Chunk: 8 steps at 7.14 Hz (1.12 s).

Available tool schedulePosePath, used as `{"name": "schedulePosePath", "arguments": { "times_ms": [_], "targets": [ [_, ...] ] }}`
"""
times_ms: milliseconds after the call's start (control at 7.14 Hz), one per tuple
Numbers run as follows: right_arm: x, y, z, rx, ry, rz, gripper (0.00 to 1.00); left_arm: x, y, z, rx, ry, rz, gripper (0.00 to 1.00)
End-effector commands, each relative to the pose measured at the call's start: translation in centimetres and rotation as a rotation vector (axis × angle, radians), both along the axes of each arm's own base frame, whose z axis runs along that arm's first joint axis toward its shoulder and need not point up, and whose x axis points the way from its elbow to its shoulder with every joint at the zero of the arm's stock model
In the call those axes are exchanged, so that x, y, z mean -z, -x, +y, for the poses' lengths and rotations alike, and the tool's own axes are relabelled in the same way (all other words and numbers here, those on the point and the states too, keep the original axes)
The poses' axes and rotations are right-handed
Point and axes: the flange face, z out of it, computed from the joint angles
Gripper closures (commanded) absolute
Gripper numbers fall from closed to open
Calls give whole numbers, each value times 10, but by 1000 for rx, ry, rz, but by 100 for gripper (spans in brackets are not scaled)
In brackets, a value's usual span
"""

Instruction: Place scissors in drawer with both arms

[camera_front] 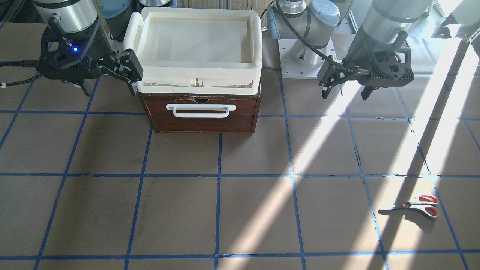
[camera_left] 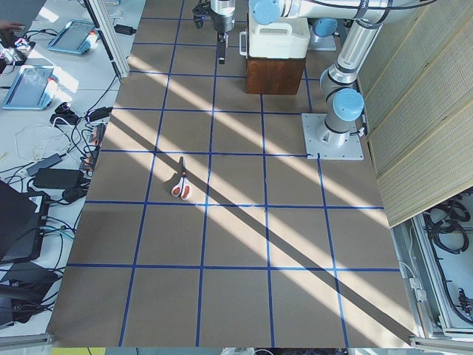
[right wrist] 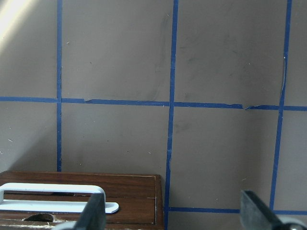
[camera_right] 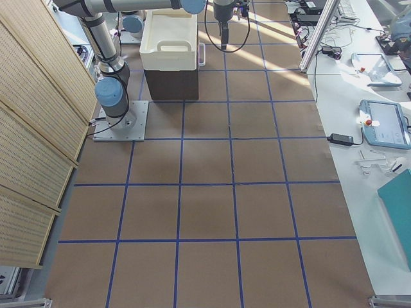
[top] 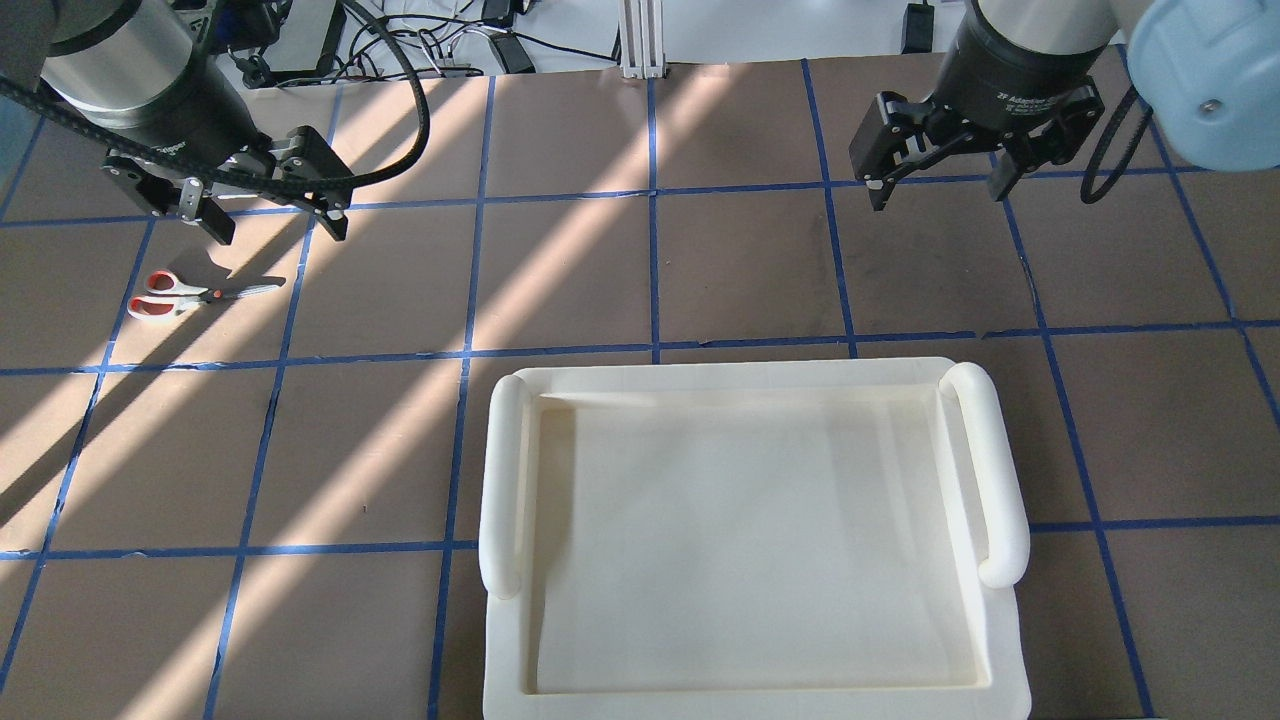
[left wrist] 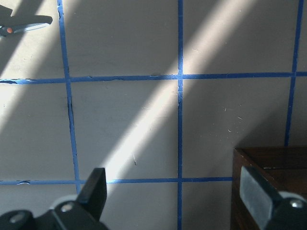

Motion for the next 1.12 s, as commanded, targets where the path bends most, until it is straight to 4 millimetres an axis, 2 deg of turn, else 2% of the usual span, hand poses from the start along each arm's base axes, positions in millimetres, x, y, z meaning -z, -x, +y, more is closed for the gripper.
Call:
{"name": "schedulePosePath", "arguments": {
  "times_ms": [0, 420, 700, 840, 980],
  "targets": [
    [-1, 0, 1, -4, 3, -1, 0, 0, -1, 1, -2, -5, -2, 0],
    [0, -2, 2, -22, -5, 3, 0, 2, -7, 1, -9, -19, -3, 0],
    [4, -15, 0, -279, -9, -21, 0, 4, -16, -3, -18, -22, 10, 0],
    [7, -29, 0, -503, -2, -60, 0, 7, -17, -6, 21, -25, 12, 0],
    [16, -41, -2, -689, -3, -69, 0, 9, -37, -8, 108, -37, -3, 0]
  ]
}}
